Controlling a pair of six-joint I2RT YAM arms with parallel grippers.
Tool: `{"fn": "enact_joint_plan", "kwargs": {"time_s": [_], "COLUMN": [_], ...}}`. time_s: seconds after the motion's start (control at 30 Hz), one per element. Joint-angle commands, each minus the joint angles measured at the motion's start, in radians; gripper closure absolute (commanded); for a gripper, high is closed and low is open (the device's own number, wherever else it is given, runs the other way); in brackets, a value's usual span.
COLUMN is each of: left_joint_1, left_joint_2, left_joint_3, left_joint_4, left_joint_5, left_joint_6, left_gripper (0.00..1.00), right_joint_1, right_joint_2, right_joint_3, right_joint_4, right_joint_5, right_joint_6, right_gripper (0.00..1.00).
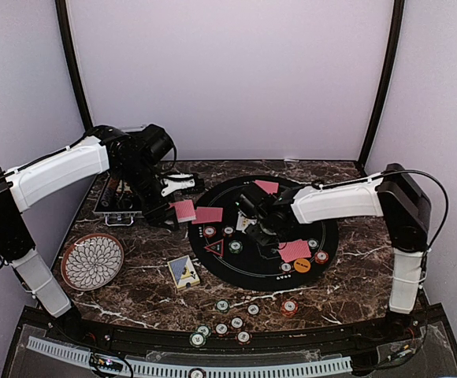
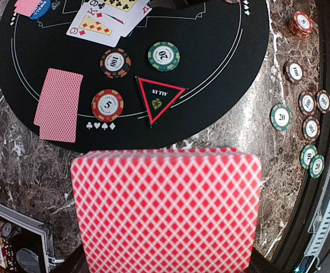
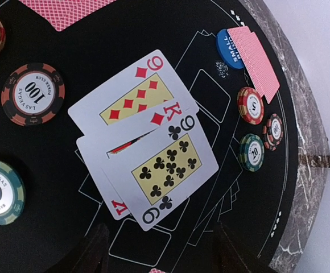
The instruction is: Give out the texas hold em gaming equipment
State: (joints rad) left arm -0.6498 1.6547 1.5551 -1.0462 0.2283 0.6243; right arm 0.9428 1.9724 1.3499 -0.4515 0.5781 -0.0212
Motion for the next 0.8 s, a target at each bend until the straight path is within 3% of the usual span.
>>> {"fn": "enact_joint_plan", "kwargs": {"time_s": [0.0,0.3,0.5,0.77], "left_joint_1": [0.004,0.004,0.004,0.005], "left_joint_2": [-0.04,-0.042,-0.04,-0.038], "left_joint_3": [0.018,0.011,0.005,-0.002], "left_joint_4": [-0.012,0.002,0.017,0.029], "left_joint_5": [0.027,0.011,0.01,0.013], "left_joint_6": [0.0,0.001,-0.001,-0.002], "left_gripper": [1.0,1.0,1.0,1.0], "right_joint_1": [-0.069,-0.214,-0.224,-0.184], "right_joint_2": [-0.086,-0.178,-0.149,-0.1], "right_joint_3": [0.004,0.074,0.031,-0.018], "right_joint_4": [-0.003,0.046,0.221,0.523], "right_joint_5": [-0.146,-0.696,-1.007,-1.222], "right_joint_6": [0.161,0.518,0.73,0.956], "right_gripper": [0.35,0.29,0.26,0.22]}}
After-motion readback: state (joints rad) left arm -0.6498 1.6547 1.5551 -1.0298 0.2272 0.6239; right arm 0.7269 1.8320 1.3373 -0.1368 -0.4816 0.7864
